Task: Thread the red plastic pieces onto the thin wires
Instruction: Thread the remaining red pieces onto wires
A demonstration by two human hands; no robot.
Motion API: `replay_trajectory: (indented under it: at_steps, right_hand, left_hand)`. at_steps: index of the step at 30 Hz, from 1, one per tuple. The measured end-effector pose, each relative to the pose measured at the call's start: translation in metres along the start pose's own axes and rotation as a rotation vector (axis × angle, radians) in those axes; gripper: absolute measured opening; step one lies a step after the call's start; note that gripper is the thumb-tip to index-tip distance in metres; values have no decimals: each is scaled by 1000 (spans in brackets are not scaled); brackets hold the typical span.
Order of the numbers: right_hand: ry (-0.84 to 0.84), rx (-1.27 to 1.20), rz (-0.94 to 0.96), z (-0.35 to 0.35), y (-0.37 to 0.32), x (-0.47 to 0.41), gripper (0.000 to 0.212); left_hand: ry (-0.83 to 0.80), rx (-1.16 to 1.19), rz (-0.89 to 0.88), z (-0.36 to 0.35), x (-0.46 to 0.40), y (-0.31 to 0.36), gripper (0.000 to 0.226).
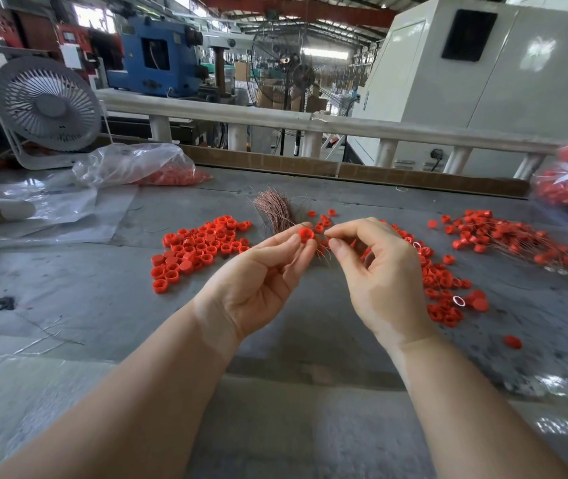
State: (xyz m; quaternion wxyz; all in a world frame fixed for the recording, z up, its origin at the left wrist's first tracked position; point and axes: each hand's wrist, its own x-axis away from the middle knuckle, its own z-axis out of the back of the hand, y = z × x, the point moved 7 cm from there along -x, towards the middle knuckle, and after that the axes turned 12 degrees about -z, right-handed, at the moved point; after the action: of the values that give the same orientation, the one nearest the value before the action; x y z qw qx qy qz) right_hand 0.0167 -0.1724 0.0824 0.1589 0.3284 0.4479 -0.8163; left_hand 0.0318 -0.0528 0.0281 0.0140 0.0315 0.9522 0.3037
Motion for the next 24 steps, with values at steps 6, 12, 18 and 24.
replay_trajectory:
  at_steps: [6,12,18,24]
  right_hand:
    - [-3,7,6,0,0,0,8]
    - [-42,8,2,-3,1,0,7]
    - [-47,9,-16,-5,3,0,7]
    - [-35,5,-25,-3,4,0,8]
  left_hand:
    - [-31,-26,5,-1,1,-1,21]
    - [-32,-24,-15,-2,0,0,18]
    - [-44,-39,-18,-2,0,1,20]
    - [-44,-47,-21,-4,0,2,23]
